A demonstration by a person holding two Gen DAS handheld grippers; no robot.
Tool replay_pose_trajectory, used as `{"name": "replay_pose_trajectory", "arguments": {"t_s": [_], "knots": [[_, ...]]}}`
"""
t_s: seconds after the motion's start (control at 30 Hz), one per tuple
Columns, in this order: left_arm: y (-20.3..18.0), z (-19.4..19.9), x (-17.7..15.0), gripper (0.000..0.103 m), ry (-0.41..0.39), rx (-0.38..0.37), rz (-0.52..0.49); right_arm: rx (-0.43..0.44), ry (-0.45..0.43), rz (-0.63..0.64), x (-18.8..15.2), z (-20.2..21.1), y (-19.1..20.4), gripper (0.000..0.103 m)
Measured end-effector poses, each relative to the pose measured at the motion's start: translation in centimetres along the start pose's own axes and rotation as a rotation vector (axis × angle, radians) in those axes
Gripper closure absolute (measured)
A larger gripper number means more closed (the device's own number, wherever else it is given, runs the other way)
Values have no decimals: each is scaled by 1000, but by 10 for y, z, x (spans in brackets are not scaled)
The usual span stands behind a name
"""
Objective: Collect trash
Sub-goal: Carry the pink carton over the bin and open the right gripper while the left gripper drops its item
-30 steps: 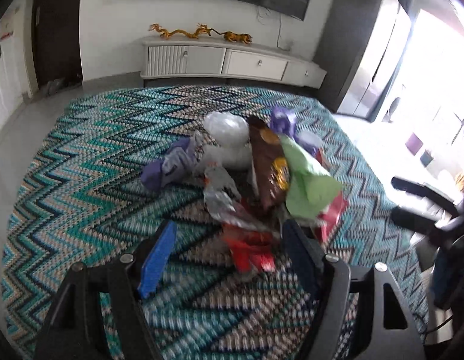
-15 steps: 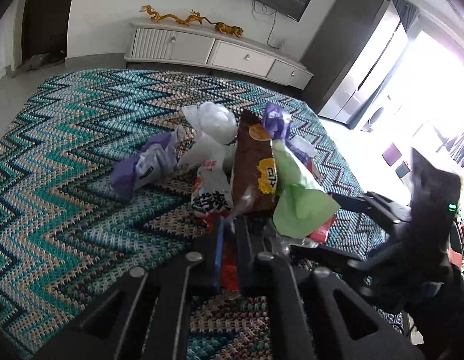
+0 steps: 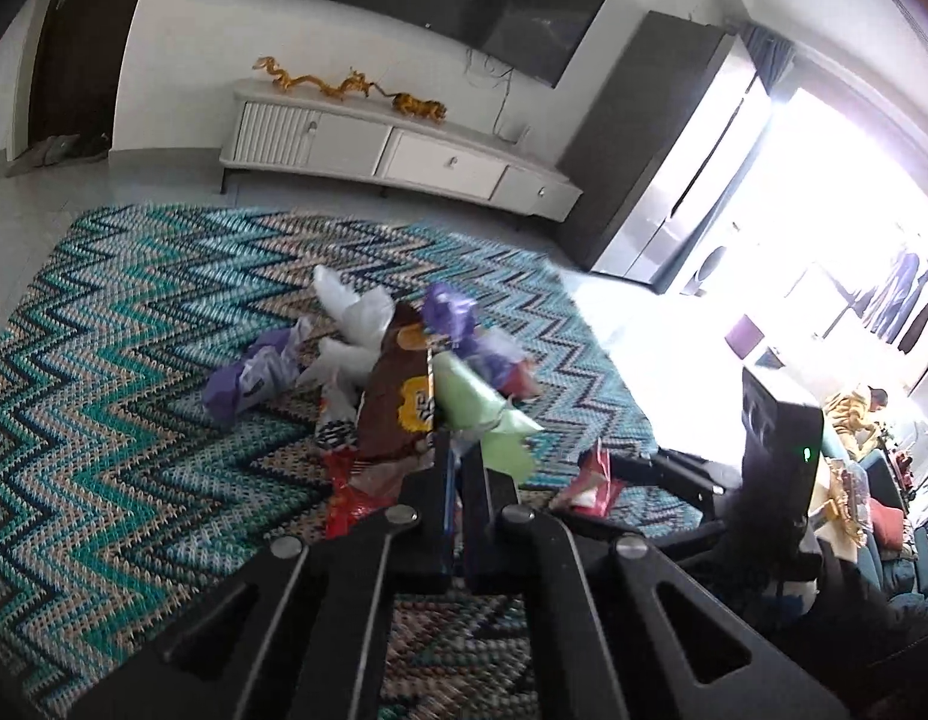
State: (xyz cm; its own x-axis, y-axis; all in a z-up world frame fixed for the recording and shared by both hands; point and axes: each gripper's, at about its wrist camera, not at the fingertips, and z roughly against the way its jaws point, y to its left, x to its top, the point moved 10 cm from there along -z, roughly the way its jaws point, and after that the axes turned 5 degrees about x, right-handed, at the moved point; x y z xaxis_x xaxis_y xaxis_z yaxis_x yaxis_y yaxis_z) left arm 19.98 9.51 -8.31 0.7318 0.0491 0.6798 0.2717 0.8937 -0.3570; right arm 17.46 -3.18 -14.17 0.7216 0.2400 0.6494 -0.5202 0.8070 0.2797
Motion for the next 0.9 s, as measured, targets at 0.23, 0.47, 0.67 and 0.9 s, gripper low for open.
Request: {"name": "replay_pose_trajectory", "arguments": {"t_s": [0.23,0.47,0.67,0.9], "knots": [[-24,39,9,102,-48,-8,-31,12,-87,-19,-8,55,13,32],[-73,56,18,102,-72,-10,-114,-37,-198,-73,-18,123,1,32],[-139,45,27,102,-59,-48,-206,-146,-289,-164,-42,190,-48,32],[-249,5,36,102,-17,-121,-348,-289,-349,-315,-81,246,-129,32]]}}
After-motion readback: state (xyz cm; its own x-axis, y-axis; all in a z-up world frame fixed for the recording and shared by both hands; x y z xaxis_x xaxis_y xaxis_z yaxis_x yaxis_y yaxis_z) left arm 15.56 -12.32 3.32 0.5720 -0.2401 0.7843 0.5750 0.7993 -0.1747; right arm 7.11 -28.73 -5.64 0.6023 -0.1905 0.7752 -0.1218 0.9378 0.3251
